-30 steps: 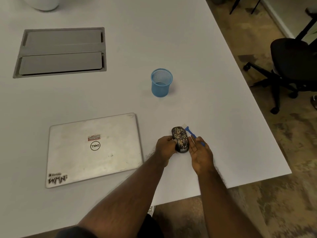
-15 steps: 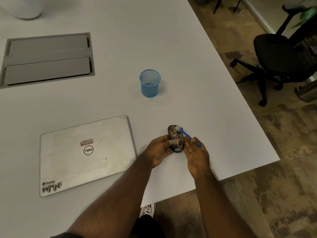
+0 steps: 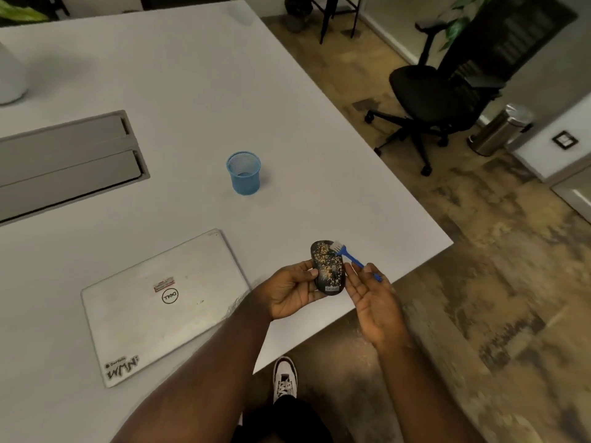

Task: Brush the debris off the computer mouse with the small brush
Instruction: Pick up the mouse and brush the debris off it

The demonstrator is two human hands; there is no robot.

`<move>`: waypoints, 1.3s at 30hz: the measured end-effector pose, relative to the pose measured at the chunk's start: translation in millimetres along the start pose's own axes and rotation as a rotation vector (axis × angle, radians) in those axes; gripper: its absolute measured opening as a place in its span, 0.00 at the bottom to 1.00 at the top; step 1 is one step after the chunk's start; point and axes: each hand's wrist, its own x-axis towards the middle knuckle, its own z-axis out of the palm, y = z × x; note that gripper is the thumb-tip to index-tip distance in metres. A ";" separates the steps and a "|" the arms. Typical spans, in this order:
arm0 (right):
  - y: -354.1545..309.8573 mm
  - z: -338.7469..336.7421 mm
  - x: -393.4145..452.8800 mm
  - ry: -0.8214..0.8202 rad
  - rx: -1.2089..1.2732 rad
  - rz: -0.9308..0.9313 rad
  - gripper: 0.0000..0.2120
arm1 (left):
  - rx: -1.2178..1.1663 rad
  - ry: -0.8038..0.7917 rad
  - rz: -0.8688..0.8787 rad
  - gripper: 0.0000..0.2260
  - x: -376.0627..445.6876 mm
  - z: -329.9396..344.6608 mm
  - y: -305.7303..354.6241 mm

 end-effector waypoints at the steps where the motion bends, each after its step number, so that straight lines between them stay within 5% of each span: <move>1: -2.0 -0.8 -11.2 0.000 0.019 -0.018 0.05 | 0.013 -0.006 -0.010 0.18 -6.0 6.6 -2.2; 6: -3.6 -7.8 -64.3 0.019 0.114 -0.095 0.04 | 0.051 -0.031 -0.052 0.25 -31.7 34.2 -14.7; 15: -12.7 -28.1 -136.8 0.126 0.137 -0.281 0.05 | 0.042 -0.097 -0.187 0.21 -57.5 67.4 -50.7; 39: -105.4 -198.0 -211.4 0.330 -0.572 -0.509 0.11 | 0.337 0.050 -0.243 0.15 27.7 162.6 -207.9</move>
